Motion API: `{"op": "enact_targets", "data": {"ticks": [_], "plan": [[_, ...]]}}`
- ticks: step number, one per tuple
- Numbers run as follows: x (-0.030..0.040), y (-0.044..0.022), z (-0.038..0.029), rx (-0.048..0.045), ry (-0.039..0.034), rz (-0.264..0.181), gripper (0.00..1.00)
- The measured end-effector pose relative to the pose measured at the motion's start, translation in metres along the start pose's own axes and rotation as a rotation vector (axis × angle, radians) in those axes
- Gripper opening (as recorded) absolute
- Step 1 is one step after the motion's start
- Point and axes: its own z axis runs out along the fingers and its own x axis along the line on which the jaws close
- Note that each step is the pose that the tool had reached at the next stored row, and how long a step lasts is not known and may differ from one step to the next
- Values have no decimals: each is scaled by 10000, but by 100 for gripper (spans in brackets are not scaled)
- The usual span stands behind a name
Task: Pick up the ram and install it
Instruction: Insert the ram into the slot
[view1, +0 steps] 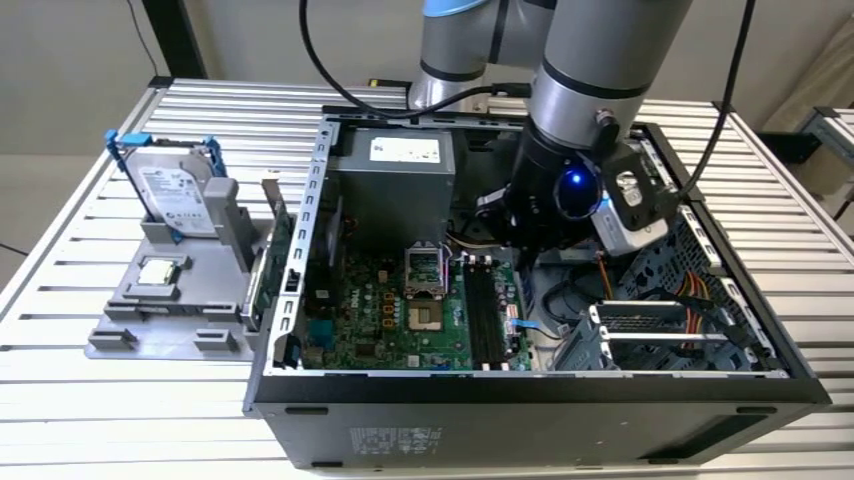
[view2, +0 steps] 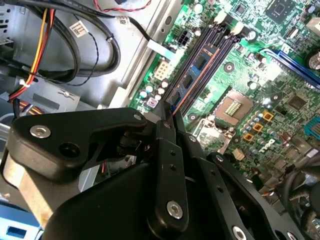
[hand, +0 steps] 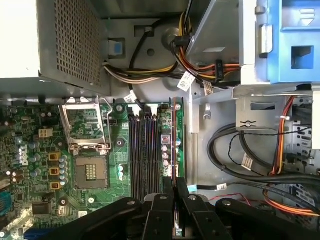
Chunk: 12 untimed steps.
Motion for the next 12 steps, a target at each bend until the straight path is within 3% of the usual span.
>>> {"op": "enact_targets", "data": {"ticks": [12], "plan": [[1, -15, 106, 3, 0, -14, 0]]}}
